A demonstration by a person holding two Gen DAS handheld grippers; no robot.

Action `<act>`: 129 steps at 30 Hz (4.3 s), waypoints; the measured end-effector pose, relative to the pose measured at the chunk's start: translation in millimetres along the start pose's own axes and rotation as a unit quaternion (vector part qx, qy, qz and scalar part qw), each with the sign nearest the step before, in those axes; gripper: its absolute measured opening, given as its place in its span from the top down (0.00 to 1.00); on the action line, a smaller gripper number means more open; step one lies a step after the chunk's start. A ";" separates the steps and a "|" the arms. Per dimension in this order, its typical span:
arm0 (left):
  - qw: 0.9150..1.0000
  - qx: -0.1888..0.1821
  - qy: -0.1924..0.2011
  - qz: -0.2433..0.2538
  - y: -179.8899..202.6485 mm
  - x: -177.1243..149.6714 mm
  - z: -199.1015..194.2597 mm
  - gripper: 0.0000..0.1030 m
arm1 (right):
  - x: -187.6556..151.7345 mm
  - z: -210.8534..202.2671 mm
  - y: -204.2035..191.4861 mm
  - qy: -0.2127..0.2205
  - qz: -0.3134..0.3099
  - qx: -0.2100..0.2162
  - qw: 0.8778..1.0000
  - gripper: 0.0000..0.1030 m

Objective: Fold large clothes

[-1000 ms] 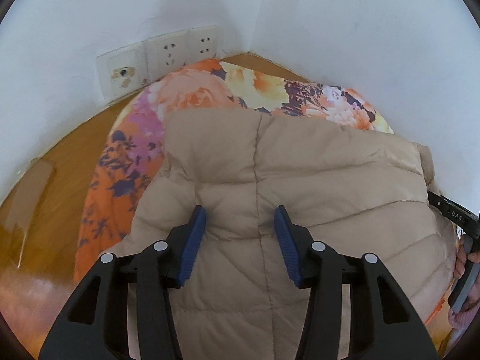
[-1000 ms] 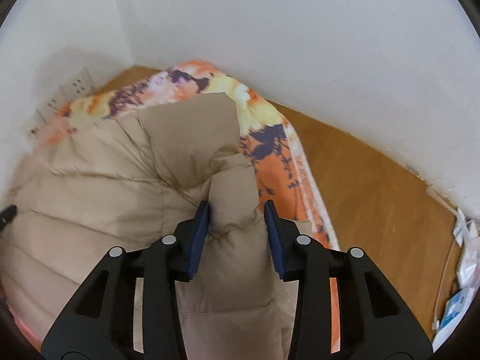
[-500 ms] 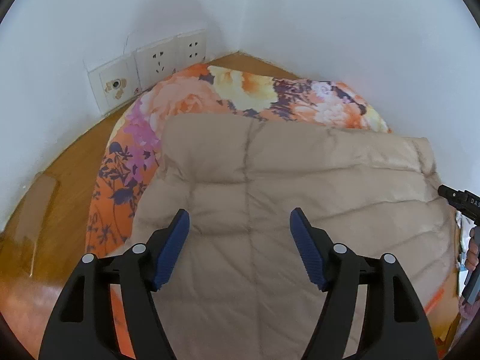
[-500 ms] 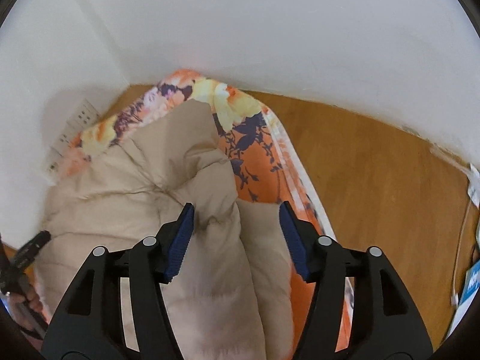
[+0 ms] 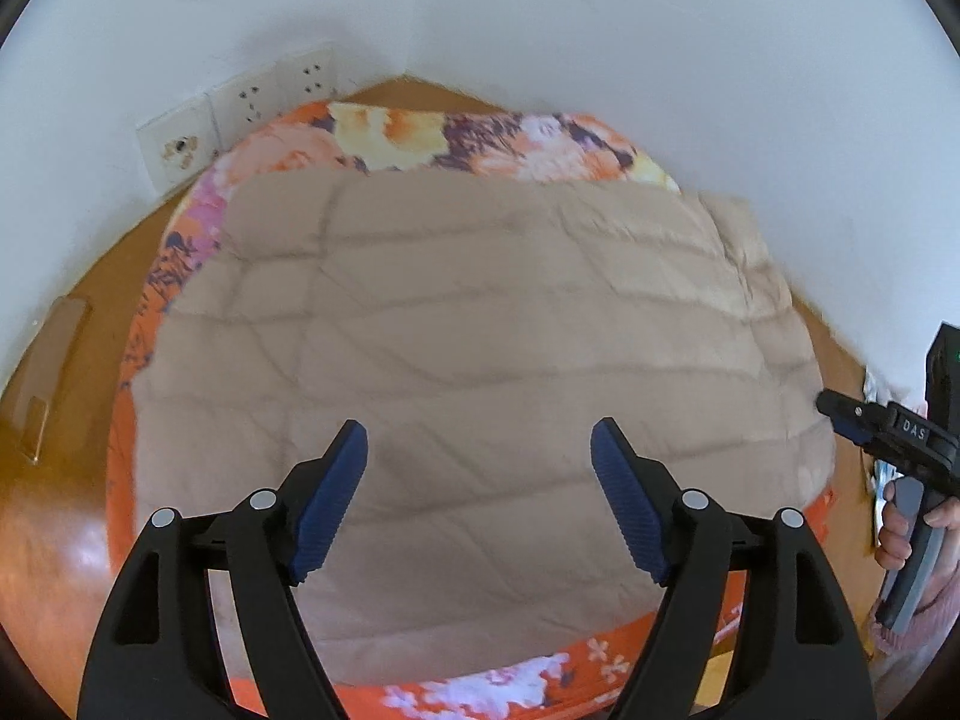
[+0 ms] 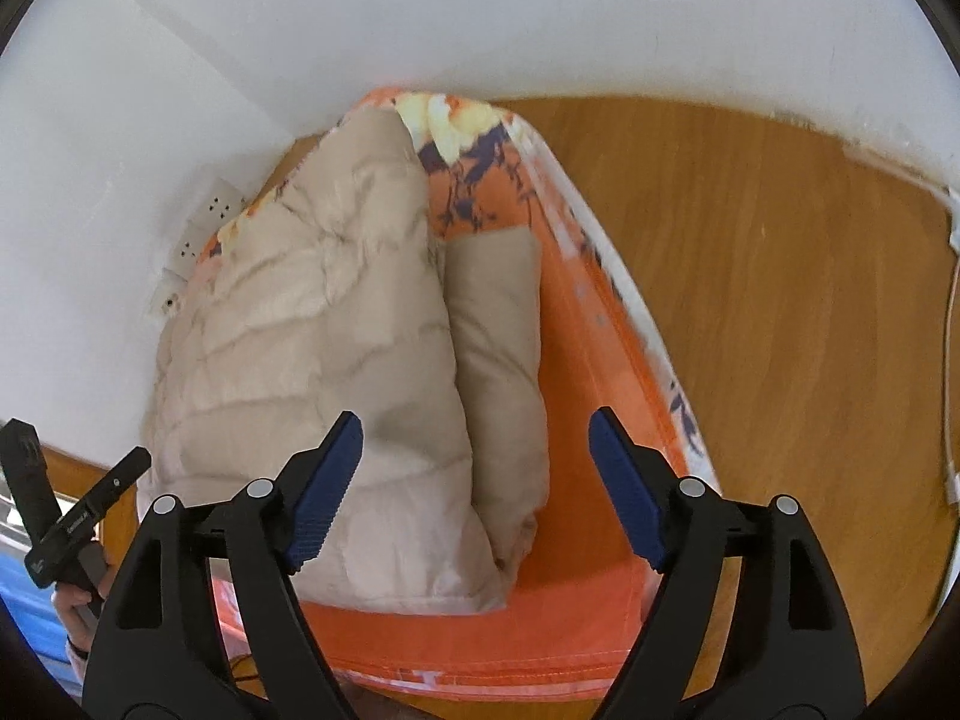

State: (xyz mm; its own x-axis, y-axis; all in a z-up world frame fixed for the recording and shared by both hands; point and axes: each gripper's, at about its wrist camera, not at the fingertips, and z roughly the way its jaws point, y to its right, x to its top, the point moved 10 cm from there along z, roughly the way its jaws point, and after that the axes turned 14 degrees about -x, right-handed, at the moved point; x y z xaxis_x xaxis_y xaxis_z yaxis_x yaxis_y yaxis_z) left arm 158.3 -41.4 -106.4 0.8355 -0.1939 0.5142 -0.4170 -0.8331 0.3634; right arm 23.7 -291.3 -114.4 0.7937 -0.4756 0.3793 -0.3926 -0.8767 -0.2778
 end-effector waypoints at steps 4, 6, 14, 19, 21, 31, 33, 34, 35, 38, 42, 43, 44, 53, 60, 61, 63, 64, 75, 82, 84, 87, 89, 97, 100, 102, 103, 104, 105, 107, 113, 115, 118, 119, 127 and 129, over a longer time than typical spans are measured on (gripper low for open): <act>1.000 0.009 -0.016 0.005 13.4 -14.9 13.6 0.27 | -7.2 15.6 -9.9 -0.012 -0.013 0.007 1.000 0.25; 1.000 0.015 -0.021 0.014 17.2 -18.2 16.7 0.27 | -9.2 20.6 -12.6 -0.017 -0.016 0.012 1.000 0.25; 0.999 0.030 -0.032 0.032 30.2 -25.5 24.7 0.27 | -16.2 34.5 -14.9 -0.043 -0.028 0.024 0.998 0.25; 0.998 0.025 -0.039 0.036 30.8 -28.2 32.0 0.36 | -18.9 40.1 -22.7 -0.059 -0.036 0.038 0.997 0.25; 0.998 0.015 -0.042 0.034 31.8 -29.0 34.8 0.41 | -18.4 41.8 -23.9 -0.062 -0.031 0.047 0.996 0.25; 0.997 -0.001 -0.058 0.042 35.3 -36.1 50.4 0.60 | -13.6 22.8 -36.5 -0.054 -0.015 0.123 0.991 0.73; 0.997 -0.001 -0.059 0.040 34.5 -36.9 52.4 0.60 | -11.6 16.6 -40.4 -0.048 -0.017 0.133 0.990 0.77; 0.997 -0.001 -0.059 0.040 33.6 -37.6 52.9 0.60 | -10.2 14.6 -40.9 -0.046 -0.017 0.136 0.989 0.78; 0.997 -0.001 -0.059 0.041 33.6 -37.7 52.8 0.60 | -9.3 12.1 -42.4 -0.045 -0.016 0.140 0.989 0.79; 0.997 0.002 -0.060 0.038 32.8 -38.7 53.1 0.60 | -7.1 2.3 -49.6 -0.038 -0.028 0.143 0.989 0.82; 0.998 0.006 -0.059 0.037 31.3 -37.2 55.8 0.60 | -4.3 -14.0 -66.2 -0.021 -0.047 0.156 0.986 0.84; 0.998 0.006 -0.059 0.035 31.6 -37.0 55.8 0.60 | -3.3 -18.7 -70.5 -0.016 -0.053 0.160 0.986 0.85; 0.998 0.006 -0.060 0.031 31.5 -36.3 56.4 0.60 | -2.5 -25.2 -77.2 -0.010 -0.063 0.165 0.984 0.85; 0.998 -0.018 -0.049 0.032 27.8 -38.9 56.9 0.61 | -9.0 -67.3 -160.5 0.026 -0.144 0.195 0.970 0.85; 0.997 -0.044 -0.040 0.041 9.4 -31.3 5.9 0.61 | -23.8 -82.0 -207.0 0.054 -0.194 0.158 0.967 0.86; 0.998 -0.040 -0.030 0.041 -0.1 -28.3 -8.4 0.61 | -25.9 -82.1 -211.7 0.055 -0.196 0.155 0.967 0.85; 0.999 -0.019 -0.014 0.039 -25.7 -23.4 -33.1 0.61 | -32.6 -86.0 -221.7 0.060 -0.202 0.148 0.966 0.86; 0.999 -0.011 -0.011 0.035 -36.9 -22.3 -39.8 0.61 | -32.0 -82.2 -225.8 0.061 -0.202 0.145 0.967 0.86; 0.999 -0.025 -0.021 -0.013 -117.2 -22.5 -46.6 0.78 | -74.2 -75.4 -306.3 0.062 -0.260 0.102 0.958 0.87; 0.998 -0.058 -0.027 0.000 -119.1 -23.0 -51.3 0.78 | -105.8 -39.9 -345.4 0.041 -0.293 0.071 0.953 0.87; 0.998 -0.064 -0.025 0.005 -120.2 -23.7 -57.8 0.78 | -114.6 -24.0 -353.6 0.026 -0.296 0.063 0.953 0.87; 0.997 -0.068 -0.024 0.000 -133.8 -20.1 -59.7 0.76 | -125.0 -7.4 -360.1 0.003 -0.293 0.059 0.954 0.86; 0.997 -0.069 -0.020 -0.016 -143.5 -23.2 -68.4 0.70 | -129.5 1.5 -363.6 -0.006 -0.291 0.056 0.955 0.85; 0.997 -0.058 -0.001 -0.045 -177.7 -32.3 -97.6 0.66 | -144.1 40.2 -372.6 -0.051 -0.289 0.037 0.955 0.82; 0.998 -0.053 0.005 -0.046 -184.4 -34.5 -102.4 0.65 | -152.8 48.1 -378.7 -0.053 -0.301 0.023 0.952 0.81; 0.997 -0.053 0.005 -0.050 -189.7 -38.2 -102.3 0.65 | -157.4 49.8 -383.9 -0.054 -0.304 0.016 0.951 0.80; 0.997 -0.054 0.004 -0.052 -191.2 -38.8 -103.8 0.65 | -158.0 52.5 -384.8 -0.055 -0.303 0.013 0.951 0.80; 0.997 -0.056 0.004 -0.054 -192.6 -38.2 -102.8 0.65 | -158.5 52.9 -384.8 -0.057 -0.300 0.011 0.952 0.80; 0.997 -0.058 0.005 -0.056 -193.8 -38.8 -103.1 0.65 | -157.1 54.7 -385.5 -0.059 -0.298 0.011 0.953 0.80; 0.996 -0.061 0.007 -0.057 -196.0 -40.9 -104.9 0.65 | -156.3 52.8 -387.2 -0.062 -0.296 0.010 0.953 0.77; 0.996 -0.067 0.018 -0.050 -198.1 -37.7 -109.9 0.62 | -158.0 26.7 -395.3 -0.050 -0.298 0.026 0.953 0.56; 0.997 -0.066 0.022 -0.047 -196.6 -35.5 -112.2 0.59 | -159.3 11.0 -399.3 -0.043 -0.295 0.047 0.953 0.47; 0.997 -0.062 0.025 -0.042 -194.6 -33.0 -115.7 0.58 | -159.9 -12.0 -401.1 -0.030 -0.295 0.064 0.953 0.45; 0.997 -0.061 0.025 -0.040 -192.4 -32.2 -118.2 0.57 | -159.8 -15.9 -399.4 -0.029 -0.294 0.067 0.953 0.45; 0.998 -0.041 0.046 -0.020 -175.0 -20.1 -140.4 0.48 | -138.0 -79.7 -370.5 0.007 -0.291 0.096 0.952 0.42; 0.998 -0.042 0.054 -0.019 -167.8 -15.5 -145.5 0.41 | -127.8 -87.4 -359.4 0.021 -0.285 0.093 0.954 0.42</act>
State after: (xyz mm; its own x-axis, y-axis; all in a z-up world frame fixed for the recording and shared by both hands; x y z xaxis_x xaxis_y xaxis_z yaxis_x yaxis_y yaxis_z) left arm 163.2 176.8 -62.3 0.8097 -0.1031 0.5778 -0.4183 -0.7918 0.4450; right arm 22.8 78.4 14.2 0.8325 0.0681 0.5498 0.1895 -0.9676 -0.1670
